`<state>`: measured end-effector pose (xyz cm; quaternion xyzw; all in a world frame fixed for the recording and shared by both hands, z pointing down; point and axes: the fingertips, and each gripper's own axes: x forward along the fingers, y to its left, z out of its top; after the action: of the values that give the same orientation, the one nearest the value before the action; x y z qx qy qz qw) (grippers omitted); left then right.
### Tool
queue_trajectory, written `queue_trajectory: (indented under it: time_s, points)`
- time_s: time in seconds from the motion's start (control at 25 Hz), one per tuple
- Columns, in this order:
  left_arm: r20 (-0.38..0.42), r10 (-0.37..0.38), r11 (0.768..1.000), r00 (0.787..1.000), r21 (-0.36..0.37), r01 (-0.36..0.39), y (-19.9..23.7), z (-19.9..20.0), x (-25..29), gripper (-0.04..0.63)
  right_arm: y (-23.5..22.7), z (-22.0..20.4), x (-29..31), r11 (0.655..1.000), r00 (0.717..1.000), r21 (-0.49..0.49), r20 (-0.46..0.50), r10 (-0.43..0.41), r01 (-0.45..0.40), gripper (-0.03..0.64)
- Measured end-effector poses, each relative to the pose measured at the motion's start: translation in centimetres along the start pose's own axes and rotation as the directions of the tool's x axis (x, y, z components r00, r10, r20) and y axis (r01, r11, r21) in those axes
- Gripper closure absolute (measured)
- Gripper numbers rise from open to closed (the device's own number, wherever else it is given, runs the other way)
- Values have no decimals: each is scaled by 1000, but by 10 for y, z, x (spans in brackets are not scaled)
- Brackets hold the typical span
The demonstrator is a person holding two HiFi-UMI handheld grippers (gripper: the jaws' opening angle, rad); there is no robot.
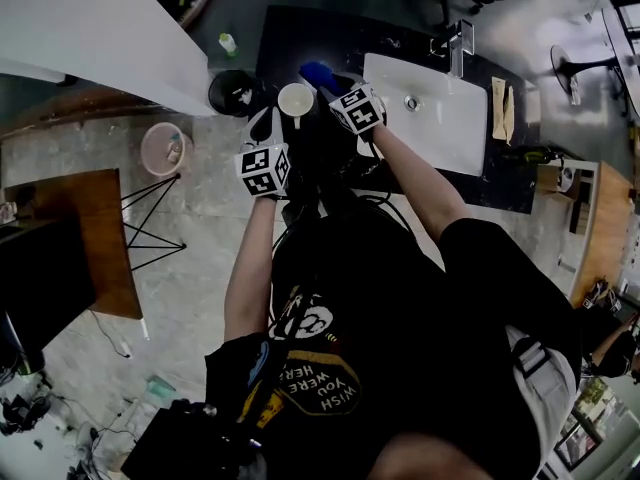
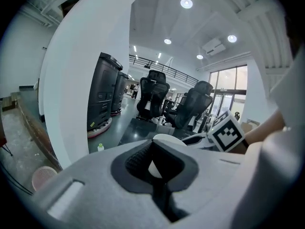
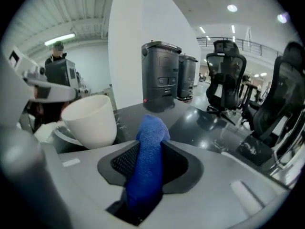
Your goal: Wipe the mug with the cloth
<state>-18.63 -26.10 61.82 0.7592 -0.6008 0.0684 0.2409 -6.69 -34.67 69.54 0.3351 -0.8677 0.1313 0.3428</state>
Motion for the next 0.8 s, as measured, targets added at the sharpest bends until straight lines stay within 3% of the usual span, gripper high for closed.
queue_trajectory:
  time_s: [0.12, 0.2, 0.4, 0.56, 0.72, 0.8]
  points:
    - [-1, -20, 1000, 1000, -23, 20, -4, 0, 4, 591, 5, 13, -14, 990, 991, 93, 89, 101, -109, 486]
    - [-5, -37, 999, 999, -17, 37, -10, 1, 8, 591, 6, 24, -17, 990, 987, 57, 107, 123, -129, 486]
    - [26, -41, 997, 999, -72, 43, -17, 2, 11, 591, 42, 13, -31, 972, 975, -81, 0, 221, -220, 485]
    - [33, -29, 996, 999, -83, 32, -20, 3, 14, 591, 65, -2, -61, 962, 971, -141, 13, 239, -235, 485]
    - [21, -29, 999, 999, -44, 30, -35, 2, 14, 591, 86, -14, -87, 937, 952, -195, 38, 303, -290, 485]
    - [25, -20, 999, 999, -48, 21, -38, 2, 13, 591, 78, -16, -93, 940, 951, -177, 59, 304, -290, 485]
